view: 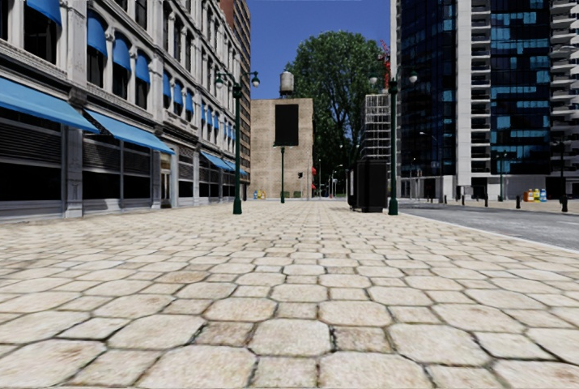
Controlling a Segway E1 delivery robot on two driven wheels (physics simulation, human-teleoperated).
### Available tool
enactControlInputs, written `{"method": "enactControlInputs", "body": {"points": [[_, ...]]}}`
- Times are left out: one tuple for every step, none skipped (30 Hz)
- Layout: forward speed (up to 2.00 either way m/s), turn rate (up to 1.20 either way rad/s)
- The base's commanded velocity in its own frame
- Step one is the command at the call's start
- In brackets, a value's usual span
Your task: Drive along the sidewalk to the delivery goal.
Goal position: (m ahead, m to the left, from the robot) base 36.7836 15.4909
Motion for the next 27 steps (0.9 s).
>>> {"method": "enactControlInputs", "body": {"points": [[2.00,0.00],[2.00,0.00],[2.00,0.00],[2.00,0.00],[2.00,0.00],[2.00,0.00],[2.00,0.00],[2.00,0.00],[2.00,0.00],[2.00,0.00],[2.00,0.00],[2.00,0.00],[2.00,0.00],[2.00,0.00],[2.00,0.00],[2.00,0.00],[2.00,0.00],[2.00,0.00],[2.00,0.00],[2.00,0.00],[2.00,0.00],[2.00,0.00],[2.00,0.00],[2.00,0.00],[2.00,0.00],[2.00,0.00],[2.00,0.00]]}}
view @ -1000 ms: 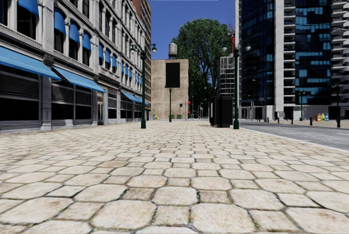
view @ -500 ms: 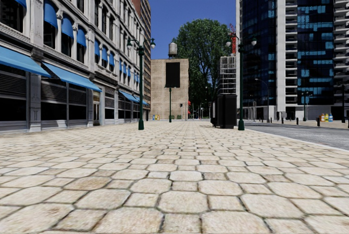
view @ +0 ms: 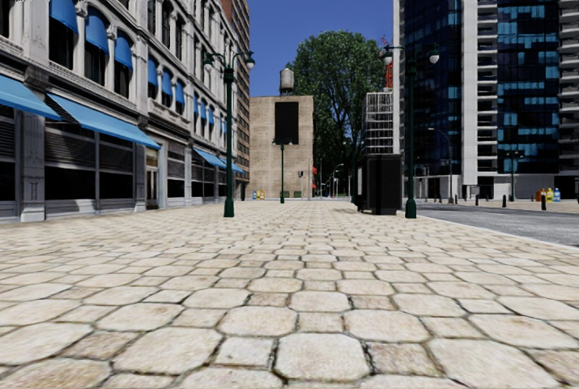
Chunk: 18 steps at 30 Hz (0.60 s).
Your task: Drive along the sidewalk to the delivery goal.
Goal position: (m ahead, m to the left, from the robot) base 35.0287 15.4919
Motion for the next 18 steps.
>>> {"method": "enactControlInputs", "body": {"points": [[2.00,0.00],[2.00,0.00],[2.00,0.00],[2.00,0.00],[2.00,0.00],[2.00,0.00],[2.00,0.00],[2.00,0.00],[2.00,0.00],[2.00,0.00],[2.00,0.00],[2.00,0.00],[2.00,0.00],[2.00,0.00],[2.00,0.00],[2.00,0.00],[2.00,0.00],[2.00,0.00]]}}
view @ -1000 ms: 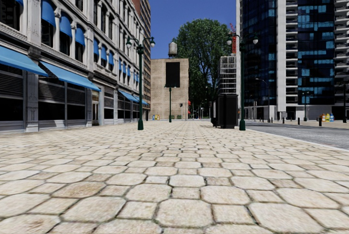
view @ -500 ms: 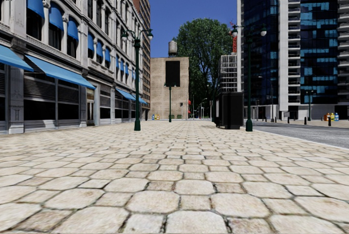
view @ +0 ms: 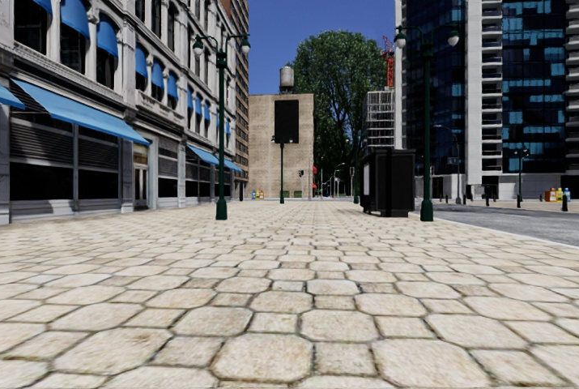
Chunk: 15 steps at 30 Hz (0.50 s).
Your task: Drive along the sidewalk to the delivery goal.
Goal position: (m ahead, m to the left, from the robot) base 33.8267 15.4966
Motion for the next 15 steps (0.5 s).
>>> {"method": "enactControlInputs", "body": {"points": [[2.00,0.00],[2.00,0.00],[2.00,0.00],[2.00,0.00],[2.00,0.00],[2.00,0.00],[2.00,0.00],[2.00,0.00],[2.00,0.00],[2.00,0.00],[2.00,0.00],[2.00,0.00],[2.00,0.00],[2.00,0.00],[2.00,0.00]]}}
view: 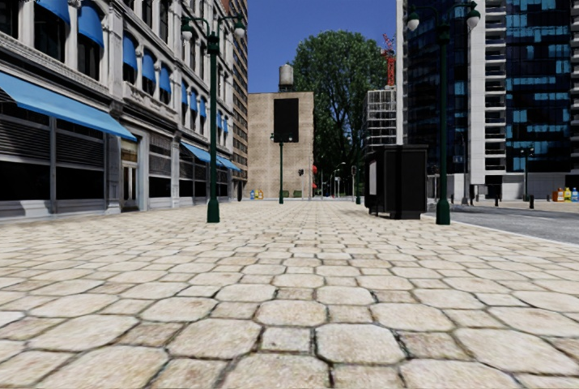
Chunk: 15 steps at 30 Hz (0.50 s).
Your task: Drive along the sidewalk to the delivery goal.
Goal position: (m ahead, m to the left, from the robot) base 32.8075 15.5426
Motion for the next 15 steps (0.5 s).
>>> {"method": "enactControlInputs", "body": {"points": [[2.00,0.00],[2.00,0.00],[2.00,0.00],[2.00,0.00],[2.00,0.00],[2.00,0.00],[2.00,0.00],[2.00,0.00],[2.00,0.00],[2.00,0.00],[2.00,0.00],[2.00,0.00],[2.00,0.00],[2.00,0.00],[2.00,0.00]]}}
